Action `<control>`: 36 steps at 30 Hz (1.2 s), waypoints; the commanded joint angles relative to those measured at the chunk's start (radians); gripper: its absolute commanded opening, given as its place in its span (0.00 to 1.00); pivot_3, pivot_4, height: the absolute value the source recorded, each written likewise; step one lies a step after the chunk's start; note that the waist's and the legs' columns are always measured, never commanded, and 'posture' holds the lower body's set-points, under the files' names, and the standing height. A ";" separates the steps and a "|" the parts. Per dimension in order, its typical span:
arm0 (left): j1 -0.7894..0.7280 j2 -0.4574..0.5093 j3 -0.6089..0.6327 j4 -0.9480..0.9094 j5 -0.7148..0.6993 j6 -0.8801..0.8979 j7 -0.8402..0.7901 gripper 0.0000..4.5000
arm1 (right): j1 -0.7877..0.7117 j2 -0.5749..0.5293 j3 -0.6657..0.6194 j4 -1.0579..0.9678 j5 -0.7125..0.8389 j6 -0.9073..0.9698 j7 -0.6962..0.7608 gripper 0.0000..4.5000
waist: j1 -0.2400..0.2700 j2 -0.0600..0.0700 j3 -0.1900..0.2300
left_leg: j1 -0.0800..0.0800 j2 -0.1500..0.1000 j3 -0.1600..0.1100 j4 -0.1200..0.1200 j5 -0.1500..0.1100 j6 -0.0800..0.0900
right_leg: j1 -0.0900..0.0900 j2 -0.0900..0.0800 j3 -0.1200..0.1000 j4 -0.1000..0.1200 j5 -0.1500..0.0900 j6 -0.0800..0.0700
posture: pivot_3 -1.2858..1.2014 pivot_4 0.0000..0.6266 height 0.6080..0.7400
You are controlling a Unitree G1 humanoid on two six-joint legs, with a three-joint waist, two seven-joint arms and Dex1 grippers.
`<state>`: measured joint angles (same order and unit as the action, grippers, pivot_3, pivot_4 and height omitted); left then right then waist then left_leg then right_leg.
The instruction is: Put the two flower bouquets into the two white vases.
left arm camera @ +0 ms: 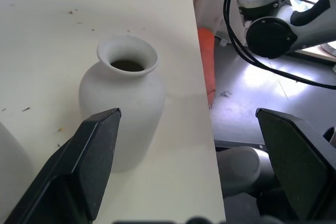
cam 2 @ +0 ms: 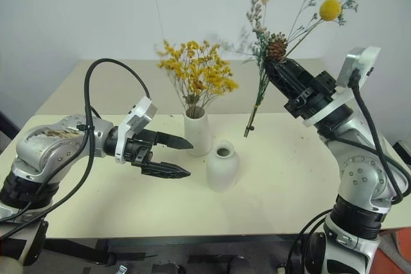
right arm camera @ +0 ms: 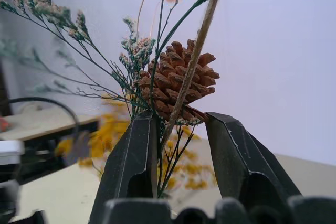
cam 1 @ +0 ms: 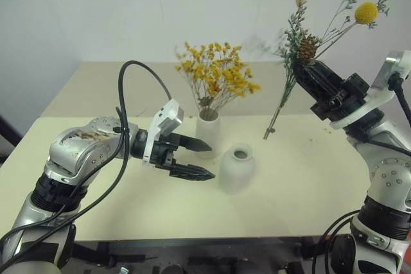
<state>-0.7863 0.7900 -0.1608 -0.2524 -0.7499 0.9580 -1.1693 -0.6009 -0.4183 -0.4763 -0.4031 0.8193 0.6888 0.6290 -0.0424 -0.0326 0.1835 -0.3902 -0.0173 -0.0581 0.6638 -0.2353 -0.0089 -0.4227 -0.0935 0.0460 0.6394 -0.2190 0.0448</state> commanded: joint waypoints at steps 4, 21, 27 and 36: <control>-0.028 -0.001 -0.001 -0.003 0.020 -0.017 -0.026 1.00 | -0.053 -0.007 -0.030 0.033 -0.037 -0.145 -0.140 0.36 | -0.002 0.000 0.000 | 0.000 0.000 0.000 0.000 0.000 0.000 | -0.001 0.000 0.000 0.001 0.000 0.000 | 0.52 0.24 1.00; -0.056 -0.042 -0.037 0.014 0.056 -0.014 -0.046 1.00 | 0.085 0.016 0.234 -0.083 0.022 -0.156 -0.106 0.36 | -0.002 0.000 0.000 | 0.000 0.000 0.000 0.000 0.000 0.000 | 0.000 0.001 0.000 0.001 0.000 0.000 | 0.52 0.24 1.00; -0.060 -0.053 -0.046 0.017 0.066 -0.014 -0.047 1.00 | 0.099 0.037 0.286 -0.056 -0.037 -0.205 -0.103 0.36 | -0.002 0.000 0.000 | 0.001 0.000 0.000 0.000 0.000 0.000 | 0.000 0.001 0.000 0.001 0.000 0.000 | 0.52 0.24 1.00; -0.055 -0.057 -0.044 0.014 0.070 -0.011 -0.045 1.00 | 0.102 0.039 0.300 -0.022 -0.093 -0.258 -0.108 0.36 | -0.002 0.000 0.000 | 0.001 0.001 0.000 0.000 0.000 0.000 | 0.000 0.001 0.000 0.001 0.000 0.000 | 0.52 0.24 1.00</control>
<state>-0.8195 0.7359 -0.2149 -0.2224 -0.6806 0.9581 -1.2098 -0.4919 -0.3789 -0.1674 -0.4154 0.7290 0.4625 0.5216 -0.0441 -0.0325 0.1836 -0.3894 -0.0168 -0.0581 0.6637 -0.2353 -0.0087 -0.4231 -0.0927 0.0463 0.6408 -0.2192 0.0444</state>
